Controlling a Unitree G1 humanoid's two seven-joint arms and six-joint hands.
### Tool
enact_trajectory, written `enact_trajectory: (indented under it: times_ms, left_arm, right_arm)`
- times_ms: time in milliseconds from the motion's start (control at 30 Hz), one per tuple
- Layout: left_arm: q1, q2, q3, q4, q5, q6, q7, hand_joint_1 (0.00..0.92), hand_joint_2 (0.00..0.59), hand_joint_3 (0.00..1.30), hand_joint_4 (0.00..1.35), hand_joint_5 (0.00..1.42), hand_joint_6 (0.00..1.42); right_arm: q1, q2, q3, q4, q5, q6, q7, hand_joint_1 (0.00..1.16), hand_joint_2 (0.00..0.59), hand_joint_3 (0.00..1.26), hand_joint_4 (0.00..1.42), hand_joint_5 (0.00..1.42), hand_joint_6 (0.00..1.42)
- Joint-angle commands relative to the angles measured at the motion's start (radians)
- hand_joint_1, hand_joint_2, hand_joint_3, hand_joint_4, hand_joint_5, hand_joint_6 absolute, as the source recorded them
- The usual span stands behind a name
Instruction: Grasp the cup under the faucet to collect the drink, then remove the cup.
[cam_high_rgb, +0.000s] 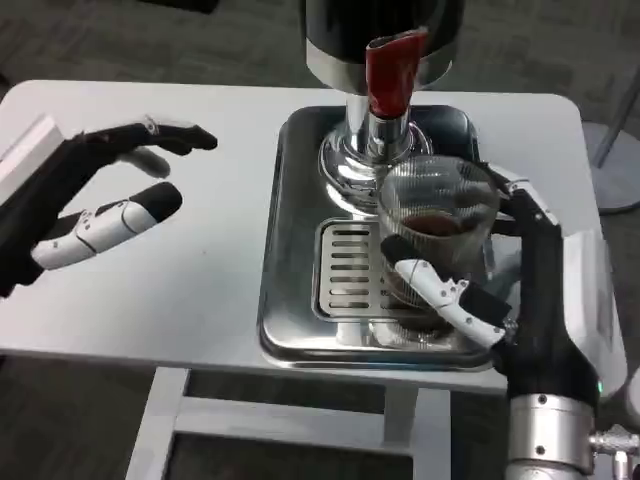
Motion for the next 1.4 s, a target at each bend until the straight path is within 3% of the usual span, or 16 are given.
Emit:
enact_trajectory:
  times_ms: [33,967,1400]
  left_arm:
    - [0.013,-0.005,0.001,-0.030,-0.033,-0.009,-0.027,0.000,0.127,0.39,0.30,0.31,0.48]
    - [0.134,0.017,0.016,-0.292,-0.295,0.079,-0.338,0.000,0.106,0.30,0.24,0.26,0.48]
    - [0.148,0.020,0.032,-0.381,-0.380,0.115,-0.463,0.000,0.104,0.28,0.19,0.22,0.46]
  right_arm:
    - [0.021,0.006,-0.008,-0.063,-0.013,-0.017,-0.010,0.69,0.271,0.65,0.77,0.93,1.24]
    - [0.154,0.020,-0.039,-0.284,-0.005,0.023,0.066,0.73,0.260,0.70,0.82,1.00,1.31]
    - [0.246,0.041,-0.046,-0.447,0.019,0.049,0.159,0.74,0.258,0.72,0.84,1.03,1.33]
